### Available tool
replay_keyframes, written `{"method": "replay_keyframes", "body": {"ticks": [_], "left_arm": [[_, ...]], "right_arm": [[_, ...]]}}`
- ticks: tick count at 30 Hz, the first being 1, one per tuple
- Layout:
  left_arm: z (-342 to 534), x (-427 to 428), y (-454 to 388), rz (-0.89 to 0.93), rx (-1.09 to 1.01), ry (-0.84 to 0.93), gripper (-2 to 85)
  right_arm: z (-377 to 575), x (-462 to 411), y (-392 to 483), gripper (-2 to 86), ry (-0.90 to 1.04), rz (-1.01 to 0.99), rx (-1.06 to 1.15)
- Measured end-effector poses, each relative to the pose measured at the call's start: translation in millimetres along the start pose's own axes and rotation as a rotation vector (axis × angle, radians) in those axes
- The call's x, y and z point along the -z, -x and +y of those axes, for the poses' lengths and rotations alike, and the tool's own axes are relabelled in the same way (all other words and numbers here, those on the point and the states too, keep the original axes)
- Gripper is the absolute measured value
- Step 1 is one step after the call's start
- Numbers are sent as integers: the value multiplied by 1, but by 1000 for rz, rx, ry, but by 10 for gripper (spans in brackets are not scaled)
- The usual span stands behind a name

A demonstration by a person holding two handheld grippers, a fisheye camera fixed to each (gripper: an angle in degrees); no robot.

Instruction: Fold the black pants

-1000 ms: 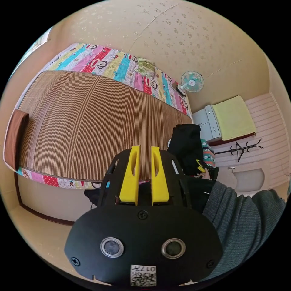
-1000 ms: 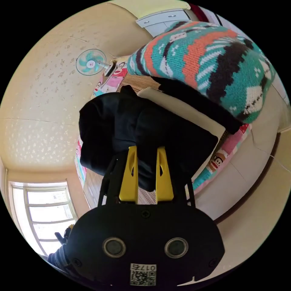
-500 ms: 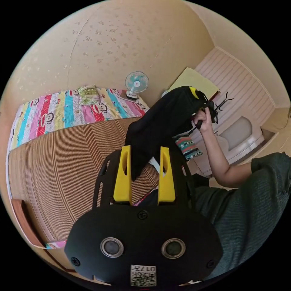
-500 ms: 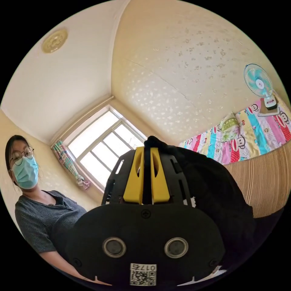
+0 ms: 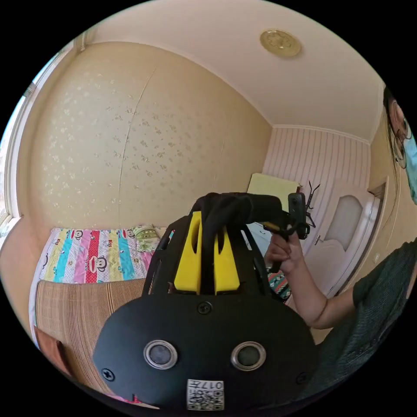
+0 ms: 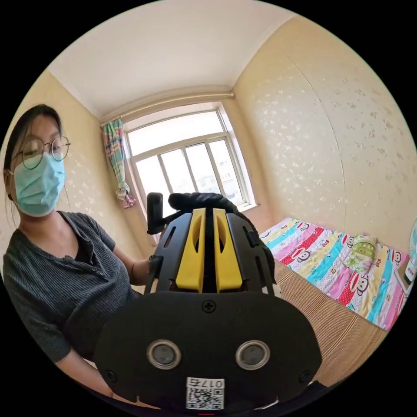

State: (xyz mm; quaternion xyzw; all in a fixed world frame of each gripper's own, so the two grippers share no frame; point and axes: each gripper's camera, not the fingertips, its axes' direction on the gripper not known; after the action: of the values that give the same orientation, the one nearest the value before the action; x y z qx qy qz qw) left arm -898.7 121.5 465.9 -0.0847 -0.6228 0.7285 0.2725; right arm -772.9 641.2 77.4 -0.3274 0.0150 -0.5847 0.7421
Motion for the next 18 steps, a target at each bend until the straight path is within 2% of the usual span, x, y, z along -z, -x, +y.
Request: {"method": "replay_keyframes", "body": {"ticks": [2,6,8,13,16,18], "left_arm": [[-26,20,-1,2,-26,-10,18],[-76,73,-12,19,-78,-63,16],[-94,97,-20,33,-119,-81,16],[-141,168,-33,111,-178,-134,23],[-159,207,-32,129,-190,-163,29],[-168,229,-25,126,-189,-175,32]], "right_arm": [[39,2,32,26,14,93,72],[118,-14,53,41,116,347,23],[174,-36,54,78,151,446,-37],[221,-100,48,178,133,397,-81],[195,-134,60,186,38,302,22],[169,-143,75,161,-33,268,115]]}}
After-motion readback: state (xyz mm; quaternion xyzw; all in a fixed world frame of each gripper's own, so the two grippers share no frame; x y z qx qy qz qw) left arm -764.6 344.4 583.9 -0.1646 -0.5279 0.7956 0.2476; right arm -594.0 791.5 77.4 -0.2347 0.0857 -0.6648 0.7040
